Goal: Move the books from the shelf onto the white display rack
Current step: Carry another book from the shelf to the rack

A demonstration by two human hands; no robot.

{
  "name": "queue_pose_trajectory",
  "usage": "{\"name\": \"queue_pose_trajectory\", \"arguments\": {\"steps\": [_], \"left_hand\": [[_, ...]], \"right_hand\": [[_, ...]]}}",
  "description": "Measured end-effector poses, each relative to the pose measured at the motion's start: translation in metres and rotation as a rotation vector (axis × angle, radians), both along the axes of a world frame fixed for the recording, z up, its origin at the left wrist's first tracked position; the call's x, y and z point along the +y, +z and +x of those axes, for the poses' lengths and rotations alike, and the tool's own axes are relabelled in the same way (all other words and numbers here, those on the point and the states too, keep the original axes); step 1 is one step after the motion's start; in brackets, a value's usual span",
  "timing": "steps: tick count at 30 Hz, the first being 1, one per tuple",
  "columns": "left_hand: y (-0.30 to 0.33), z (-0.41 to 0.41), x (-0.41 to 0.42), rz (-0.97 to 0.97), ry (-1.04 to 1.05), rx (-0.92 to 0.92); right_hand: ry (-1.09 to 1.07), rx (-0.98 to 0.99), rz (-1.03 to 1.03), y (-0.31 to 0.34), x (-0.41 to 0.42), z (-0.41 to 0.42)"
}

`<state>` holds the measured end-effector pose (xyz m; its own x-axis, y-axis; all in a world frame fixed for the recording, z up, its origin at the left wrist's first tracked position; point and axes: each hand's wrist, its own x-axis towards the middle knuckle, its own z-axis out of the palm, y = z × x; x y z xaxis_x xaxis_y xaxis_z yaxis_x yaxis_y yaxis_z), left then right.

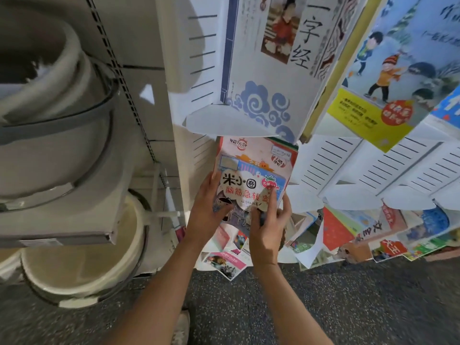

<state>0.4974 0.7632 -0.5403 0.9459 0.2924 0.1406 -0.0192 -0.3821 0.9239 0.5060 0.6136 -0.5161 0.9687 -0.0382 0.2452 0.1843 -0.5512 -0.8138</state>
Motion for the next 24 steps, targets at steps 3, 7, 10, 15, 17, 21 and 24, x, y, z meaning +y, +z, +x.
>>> {"name": "queue_pose_trajectory", "arguments": {"steps": [3, 7, 10, 15, 17, 21, 24], "left_hand": [[-0.003, -0.002, -0.002, -0.009, 0.046, 0.024], [-0.003, -0.004, -0.005, -0.052, 0.046, 0.008], [-0.004, 0.002, 0.001, -0.083, -0.002, 0.009], [-0.003, 0.013, 0.000, 0.018, 0.038, 0.029], [0.005, 0.011, -0.007, 0.116, 0.091, 0.074], [0.027, -0.005, -0.025, 0.224, 0.249, 0.216], [0.036, -0.018, -0.035, 0.010, 0.256, 0.229]], "right_hand": [[-0.021, -0.038, 0.010, 0.000, 0.003, -0.001], [-0.027, -0.118, 0.000, -0.002, 0.006, -0.008], [-0.003, -0.147, -0.022, -0.004, 0.002, -0.006], [0.055, -0.122, -0.098, -0.006, -0.003, -0.001], [0.031, -0.122, -0.129, -0.006, -0.002, 0.002], [-0.038, -0.051, -0.140, -0.004, 0.003, 0.011], [-0.040, -0.054, -0.134, 0.000, 0.004, 0.007]]}}
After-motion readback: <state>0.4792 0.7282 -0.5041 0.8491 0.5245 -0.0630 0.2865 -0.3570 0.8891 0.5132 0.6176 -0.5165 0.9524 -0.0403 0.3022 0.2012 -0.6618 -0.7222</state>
